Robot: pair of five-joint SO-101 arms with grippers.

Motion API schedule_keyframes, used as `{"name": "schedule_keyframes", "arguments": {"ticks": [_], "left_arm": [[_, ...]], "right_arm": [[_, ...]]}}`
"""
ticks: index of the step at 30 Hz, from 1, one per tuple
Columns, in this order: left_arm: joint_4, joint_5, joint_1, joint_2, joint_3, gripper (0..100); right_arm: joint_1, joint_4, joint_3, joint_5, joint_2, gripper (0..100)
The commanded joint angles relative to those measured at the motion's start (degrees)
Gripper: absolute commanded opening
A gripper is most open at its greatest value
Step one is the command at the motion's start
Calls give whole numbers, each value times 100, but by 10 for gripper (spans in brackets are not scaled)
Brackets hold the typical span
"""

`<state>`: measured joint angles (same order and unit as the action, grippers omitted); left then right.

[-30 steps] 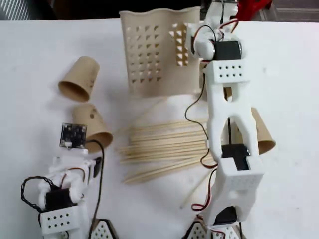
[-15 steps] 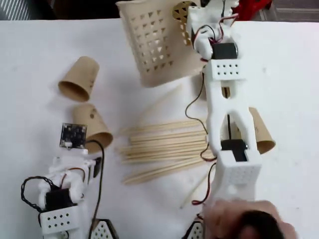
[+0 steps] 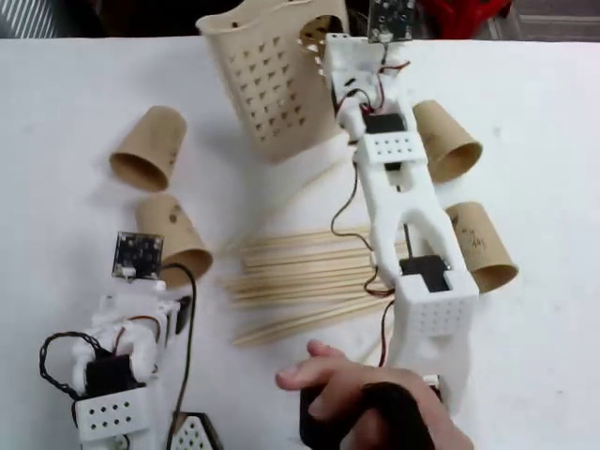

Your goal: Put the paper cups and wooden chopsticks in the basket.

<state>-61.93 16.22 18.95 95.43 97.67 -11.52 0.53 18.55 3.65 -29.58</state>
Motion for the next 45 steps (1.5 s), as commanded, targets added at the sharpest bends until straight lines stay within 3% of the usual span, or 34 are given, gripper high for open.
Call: {"name": "schedule_keyframes", "arguments": {"ticks": [1,10,16,23,27,31,34,41,45], "left_arm": [[-9,44,13,48,-26,275],[-9,44,13,48,-26,275],[-9,44,13,48,-26,275],[-9,44,13,48,-26,275],[-9,44,13,48,-26,275],[-9,44,13,48,-26,275],[-9,44,13,48,-26,275],[-9,44,13,48,-26,275],[-9,44,13,48,-26,275]], "right_arm": [[-22,-382,-44,545,40,15],[92,-1385,-1556,615,-57,14],[453,-1402,-2549,527,453,14],[505,-1420,-3903,-624,1209,15],[549,-2255,-4668,-1029,1376,15],[558,-2932,-5292,-1943,1411,15],[558,-2941,-5600,-2462,1411,64],[822,-2923,-5776,-2470,1411,285],[1007,-2853,-5943,-2470,1692,287]]}}
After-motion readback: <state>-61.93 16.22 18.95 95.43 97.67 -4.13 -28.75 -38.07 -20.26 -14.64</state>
